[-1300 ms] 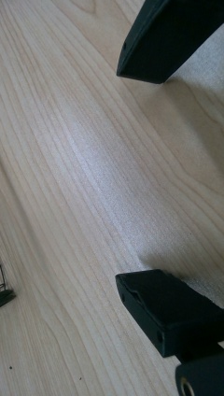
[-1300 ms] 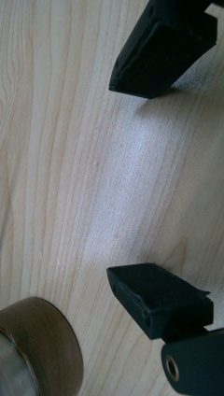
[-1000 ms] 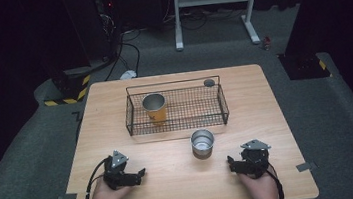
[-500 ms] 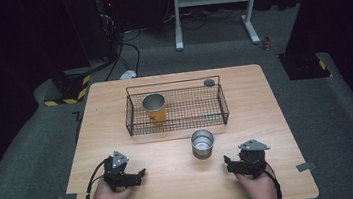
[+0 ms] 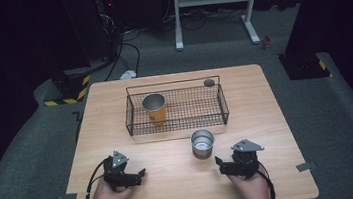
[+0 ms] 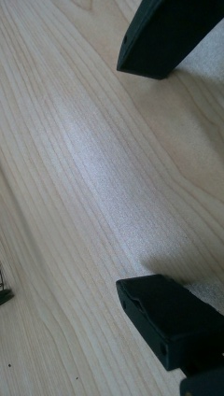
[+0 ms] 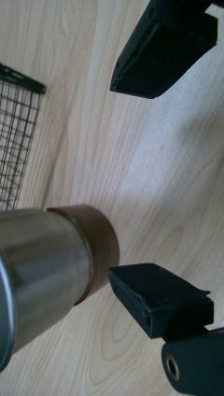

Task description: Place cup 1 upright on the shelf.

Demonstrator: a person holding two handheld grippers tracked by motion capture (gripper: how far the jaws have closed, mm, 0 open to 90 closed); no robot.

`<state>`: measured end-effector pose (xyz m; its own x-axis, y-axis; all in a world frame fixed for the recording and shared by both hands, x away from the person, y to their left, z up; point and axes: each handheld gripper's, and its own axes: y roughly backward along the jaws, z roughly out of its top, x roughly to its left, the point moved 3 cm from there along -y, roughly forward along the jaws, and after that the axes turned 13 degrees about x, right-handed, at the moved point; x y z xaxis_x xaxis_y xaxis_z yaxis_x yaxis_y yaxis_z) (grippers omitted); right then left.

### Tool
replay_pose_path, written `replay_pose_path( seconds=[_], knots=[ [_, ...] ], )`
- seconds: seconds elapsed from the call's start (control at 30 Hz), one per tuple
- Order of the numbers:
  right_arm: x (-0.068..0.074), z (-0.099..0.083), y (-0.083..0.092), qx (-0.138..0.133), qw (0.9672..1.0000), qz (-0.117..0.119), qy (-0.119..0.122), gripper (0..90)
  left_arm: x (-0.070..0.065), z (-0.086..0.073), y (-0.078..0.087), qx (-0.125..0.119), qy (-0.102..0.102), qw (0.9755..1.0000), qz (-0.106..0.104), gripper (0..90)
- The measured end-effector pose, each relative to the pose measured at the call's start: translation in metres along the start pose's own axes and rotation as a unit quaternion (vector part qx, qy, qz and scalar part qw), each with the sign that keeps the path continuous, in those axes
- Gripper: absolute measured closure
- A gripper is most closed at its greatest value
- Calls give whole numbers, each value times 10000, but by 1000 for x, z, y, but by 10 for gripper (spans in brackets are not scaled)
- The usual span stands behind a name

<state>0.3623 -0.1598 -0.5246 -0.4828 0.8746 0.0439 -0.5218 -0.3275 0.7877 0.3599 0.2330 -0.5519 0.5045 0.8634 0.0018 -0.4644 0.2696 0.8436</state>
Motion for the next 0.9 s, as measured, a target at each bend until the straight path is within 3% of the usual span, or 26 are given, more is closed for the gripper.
replay_pose_path(
  seconds=[0.3,0.9],
  knots=[
    [14,11,-4,-139,9996,200,157,96,0,1,0,6,-11,10000,25,0],
    [35,37,-20,-318,9974,356,534,97,0,1,0,8,5,10000,28,0]
  ],
)
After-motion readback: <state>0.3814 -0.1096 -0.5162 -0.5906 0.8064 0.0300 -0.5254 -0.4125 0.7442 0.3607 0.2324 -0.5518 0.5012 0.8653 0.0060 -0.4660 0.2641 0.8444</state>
